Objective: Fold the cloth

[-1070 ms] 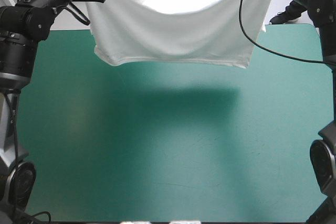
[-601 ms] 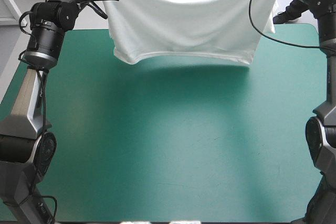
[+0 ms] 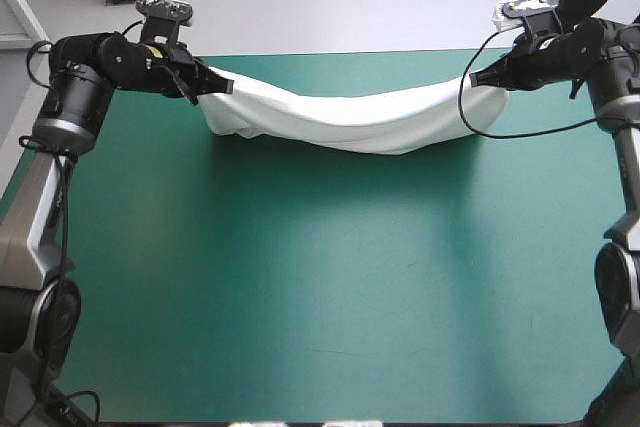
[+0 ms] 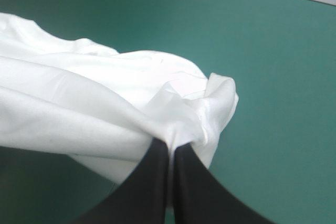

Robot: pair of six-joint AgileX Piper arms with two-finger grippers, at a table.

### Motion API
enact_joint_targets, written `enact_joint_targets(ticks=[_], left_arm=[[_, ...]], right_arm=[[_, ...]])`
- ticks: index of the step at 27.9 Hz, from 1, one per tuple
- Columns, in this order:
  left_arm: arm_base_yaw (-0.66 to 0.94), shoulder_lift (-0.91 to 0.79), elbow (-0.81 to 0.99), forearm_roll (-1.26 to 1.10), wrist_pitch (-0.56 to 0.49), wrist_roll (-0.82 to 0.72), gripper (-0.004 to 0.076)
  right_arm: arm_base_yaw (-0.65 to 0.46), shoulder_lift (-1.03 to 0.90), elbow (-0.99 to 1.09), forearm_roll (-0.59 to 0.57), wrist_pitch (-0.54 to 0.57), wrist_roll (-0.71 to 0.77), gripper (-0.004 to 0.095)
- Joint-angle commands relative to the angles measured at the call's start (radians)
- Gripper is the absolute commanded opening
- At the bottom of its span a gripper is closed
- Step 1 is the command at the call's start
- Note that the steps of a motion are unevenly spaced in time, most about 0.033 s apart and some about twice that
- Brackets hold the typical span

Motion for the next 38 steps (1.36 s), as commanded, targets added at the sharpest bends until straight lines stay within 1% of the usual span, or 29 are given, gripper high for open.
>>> enact_joint_targets(ticks=[1,4,6,8,12,16,20,27,30,35,38], left_arm=[[0.001,-0.156,0.104,-0.023,0.014,-0.008,-0.0009],[0.001,-0.251,0.291,-0.024,0.04,-0.008,-0.0009],[-0.002,-0.285,0.372,-0.027,0.042,-0.008,-0.0009],[-0.002,-0.324,0.482,-0.027,0.052,0.0,-0.0009],[-0.002,-0.351,0.607,-0.039,0.067,0.0,-0.0009],[-0.002,-0.365,0.691,-0.047,0.074,0.004,-0.0009],[-0.002,-0.376,0.781,-0.045,0.066,0.023,-0.0009],[-0.002,-0.38,0.901,-0.039,0.066,0.027,-0.0009],[-0.002,-0.382,0.924,-0.035,0.069,0.027,-0.0009],[-0.002,-0.382,0.927,-0.012,0.053,0.027,-0.0009],[-0.002,-0.382,0.927,0.022,0.078,0.02,-0.0008]], right_arm=[[-0.006,-0.179,0.127,0.015,-0.028,-0.017,-0.0017],[-0.004,-0.28,0.322,0.015,-0.028,-0.018,-0.0017],[-0.004,-0.326,0.418,0.015,-0.026,-0.018,-0.0017],[0.001,-0.384,0.572,0.015,-0.033,-0.018,-0.0017],[0.028,-0.433,0.725,0.005,-0.04,-0.021,-0.0017],[0.055,-0.438,0.835,-0.016,-0.038,-0.026,-0.0017],[0.075,-0.438,0.911,-0.031,-0.035,-0.024,-0.0017],[0.075,-0.438,1.004,-0.038,-0.027,-0.024,-0.0017],[0.075,-0.438,1.027,-0.038,-0.007,-0.024,-0.0017],[0.075,-0.438,1.031,-0.038,-0.016,-0.02,-0.0017],[0.075,-0.438,1.031,-0.038,-0.007,-0.014,-0.0014]])
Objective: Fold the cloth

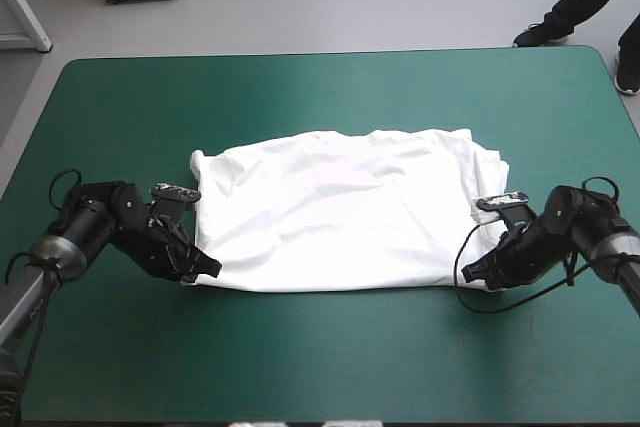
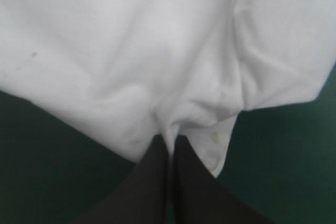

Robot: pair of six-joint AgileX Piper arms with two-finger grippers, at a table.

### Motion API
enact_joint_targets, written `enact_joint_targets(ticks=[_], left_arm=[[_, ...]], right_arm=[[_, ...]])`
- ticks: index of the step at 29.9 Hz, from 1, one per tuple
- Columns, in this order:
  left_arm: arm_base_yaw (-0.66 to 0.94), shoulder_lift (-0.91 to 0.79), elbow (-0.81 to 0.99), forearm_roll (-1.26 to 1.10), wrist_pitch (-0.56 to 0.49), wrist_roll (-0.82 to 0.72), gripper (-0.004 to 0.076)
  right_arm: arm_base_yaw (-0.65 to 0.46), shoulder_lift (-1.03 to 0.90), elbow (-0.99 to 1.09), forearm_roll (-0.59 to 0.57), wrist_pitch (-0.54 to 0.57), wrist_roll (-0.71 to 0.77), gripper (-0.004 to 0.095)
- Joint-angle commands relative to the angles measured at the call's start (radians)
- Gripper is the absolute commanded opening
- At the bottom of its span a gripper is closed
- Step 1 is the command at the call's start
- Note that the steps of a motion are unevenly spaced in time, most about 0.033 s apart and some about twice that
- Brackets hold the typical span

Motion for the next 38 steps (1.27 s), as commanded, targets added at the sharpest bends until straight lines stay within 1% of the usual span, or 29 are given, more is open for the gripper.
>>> enact_joint_targets(ticks=[1,3,5,7,10,11,13,15,17,19,22,24,26,32,38], left_arm=[[-0.002,-0.033,-0.02,0.03,0.027,-0.011,-0.0008],[-0.002,-0.033,-0.02,0.048,0.045,-0.011,0.0015],[-0.002,-0.033,-0.02,0.048,0.053,-0.011,0.0068],[-0.003,-0.033,-0.02,0.04,0.067,-0.009,0.0154],[-0.003,-0.049,-0.02,0.018,0.116,-0.009,0.0299],[-0.003,-0.063,-0.02,0.011,0.126,-0.013,0.0337],[-0.003,-0.098,-0.027,-0.006,0.133,-0.022,0.0377],[-0.003,-0.145,-0.057,-0.009,0.13,-0.045,0.0379],[-0.003,-0.192,-0.115,0.0,0.113,-0.053,0.0379],[-0.003,-0.215,-0.189,0.039,0.069,-0.063,0.0379],[-0.003,-0.204,-0.287,0.109,-0.003,-0.115,0.0379],[-0.002,-0.175,-0.329,0.128,-0.055,-0.133,0.0379],[-0.002,-0.131,-0.36,0.131,-0.099,-0.137,0.0379],[0.013,0.007,-0.371,0.135,-0.221,-0.137,0.0379],[0.07,0.148,-0.373,0.096,-0.25,-0.109,0.0394]], right_arm=[[0.002,-0.033,-0.018,0.004,0.019,-0.002,-0.0007],[0.002,-0.033,-0.018,0.004,0.032,-0.007,0.0026],[0.002,-0.035,-0.02,0.004,0.041,-0.008,0.0082],[0.002,-0.044,-0.026,0.004,0.059,-0.008,0.0153],[0.002,-0.07,-0.051,0.004,0.084,-0.006,0.0294],[0.002,-0.086,-0.064,0.004,0.088,-0.003,0.0359],[0.002,-0.108,-0.097,0.004,0.1,0.014,0.0438],[0.002,-0.133,-0.149,0.004,0.117,0.039,0.0484],[0.002,-0.151,-0.211,0.002,0.124,0.056,0.0487],[0.002,-0.158,-0.265,0.002,0.124,0.056,0.0487],[0.002,-0.16,-0.36,-0.011,0.102,0.058,0.0487],[0.002,-0.158,-0.407,-0.041,0.081,0.084,0.0487],[0.002,-0.151,-0.444,-0.064,0.085,0.094,0.0487],[0.002,-0.152,-0.468,-0.092,0.095,0.101,0.0487],[0.002,-0.148,-0.468,-0.116,0.085,0.101,0.0487]])
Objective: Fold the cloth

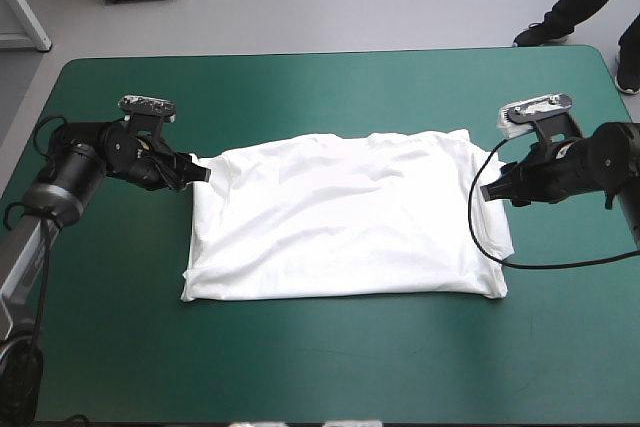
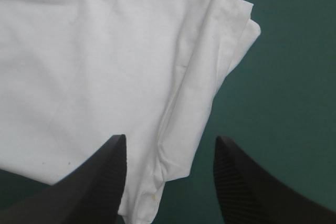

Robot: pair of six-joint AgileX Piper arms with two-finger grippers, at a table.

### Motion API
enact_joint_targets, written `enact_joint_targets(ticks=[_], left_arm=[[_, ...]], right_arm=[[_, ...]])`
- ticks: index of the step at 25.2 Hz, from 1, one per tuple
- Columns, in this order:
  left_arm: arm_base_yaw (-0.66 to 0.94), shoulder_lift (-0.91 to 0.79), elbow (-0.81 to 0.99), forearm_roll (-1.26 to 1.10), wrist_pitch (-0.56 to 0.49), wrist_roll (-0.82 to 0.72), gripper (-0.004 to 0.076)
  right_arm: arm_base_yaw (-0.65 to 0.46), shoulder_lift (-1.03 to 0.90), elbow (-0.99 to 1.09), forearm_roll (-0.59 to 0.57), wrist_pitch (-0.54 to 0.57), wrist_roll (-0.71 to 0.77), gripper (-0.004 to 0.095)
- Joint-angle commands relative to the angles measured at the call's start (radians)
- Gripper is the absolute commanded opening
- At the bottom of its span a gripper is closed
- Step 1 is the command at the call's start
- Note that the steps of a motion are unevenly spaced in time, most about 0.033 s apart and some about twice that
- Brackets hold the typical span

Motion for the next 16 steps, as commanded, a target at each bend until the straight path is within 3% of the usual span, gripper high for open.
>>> enact_joint_targets(ticks=[1,5,16], left_arm=[[0.025,0.042,-0.033,-0.066,-0.052,0.032,0.0394],[0.026,0.098,-0.033,-0.171,-0.075,0.08,0.0394],[0.026,0.211,-0.033,-0.162,-0.124,0.083,0.038]], right_arm=[[0.001,-0.017,-0.035,-0.014,-0.039,0.0,0.0486],[0.001,0.002,-0.035,-0.018,-0.041,0.0,0.0487],[0.001,0.025,-0.035,-0.012,-0.047,0.0,0.0486]])
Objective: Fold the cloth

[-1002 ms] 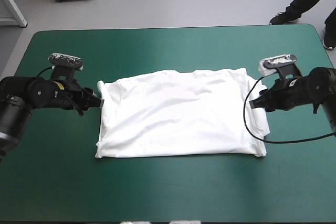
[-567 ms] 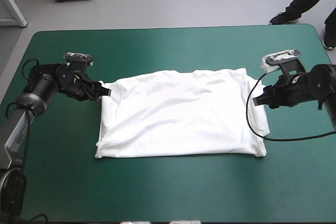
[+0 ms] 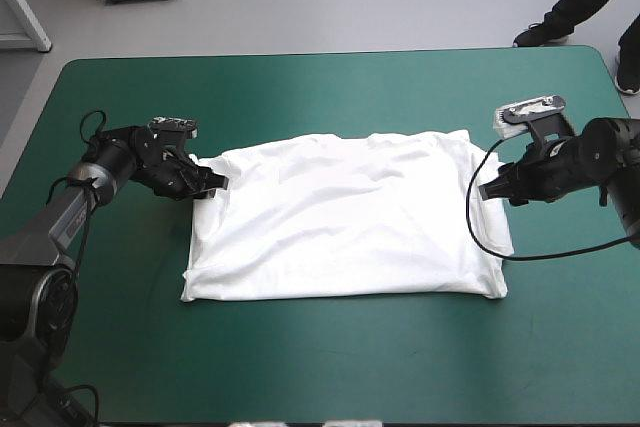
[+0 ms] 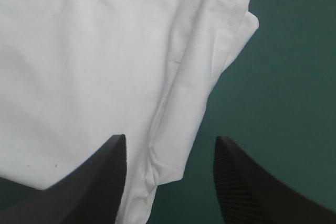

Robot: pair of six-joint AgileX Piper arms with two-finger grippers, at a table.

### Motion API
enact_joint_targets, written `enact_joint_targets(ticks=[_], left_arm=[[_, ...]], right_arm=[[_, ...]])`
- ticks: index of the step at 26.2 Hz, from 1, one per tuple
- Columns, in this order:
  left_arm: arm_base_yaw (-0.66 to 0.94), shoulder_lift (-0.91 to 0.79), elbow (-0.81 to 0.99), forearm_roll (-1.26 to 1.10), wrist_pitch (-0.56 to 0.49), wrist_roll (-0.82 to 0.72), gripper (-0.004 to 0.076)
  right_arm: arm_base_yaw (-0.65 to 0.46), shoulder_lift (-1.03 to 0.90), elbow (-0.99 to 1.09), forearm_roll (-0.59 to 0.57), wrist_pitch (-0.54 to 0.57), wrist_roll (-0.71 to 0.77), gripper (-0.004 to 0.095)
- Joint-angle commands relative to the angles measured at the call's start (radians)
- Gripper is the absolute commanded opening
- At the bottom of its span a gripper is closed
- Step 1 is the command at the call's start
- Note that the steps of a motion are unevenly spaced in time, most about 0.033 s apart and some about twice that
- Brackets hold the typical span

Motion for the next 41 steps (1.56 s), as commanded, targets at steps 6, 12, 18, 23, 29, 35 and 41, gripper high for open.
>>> enact_joint_targets(ticks=[6,12,18,23,29,35,41], left_arm=[[0.0,-0.016,-0.033,-0.01,-0.077,0.015,-0.0006],[-0.026,-0.033,-0.054,-0.12,0.04,0.084,-0.0009],[-0.119,-0.031,-0.104,-0.111,0.027,0.086,-0.0009],[-0.138,0.014,-0.103,-0.111,0.015,0.082,-0.0009],[-0.138,0.073,-0.103,-0.111,0.018,0.082,-0.0009],[-0.138,0.073,-0.128,-0.071,0.066,0.082,-0.0008],[-0.138,0.045,-0.28,-0.009,0.288,0.075,0.0087]], right_arm=[[0.001,-0.024,-0.034,0.034,-0.033,0.007,0.0486],[0.001,-0.024,-0.034,0.042,-0.033,0.003,0.0486],[0.001,-0.024,-0.034,0.049,-0.03,0.001,0.0486],[0.001,-0.024,-0.034,0.051,-0.023,-0.001,0.0486],[0.001,-0.024,-0.034,0.055,-0.017,-0.001,0.0486],[0.001,-0.024,-0.034,0.06,-0.014,-0.001,0.0487],[0.001,-0.024,-0.036,0.06,-0.014,-0.009,0.0487]])
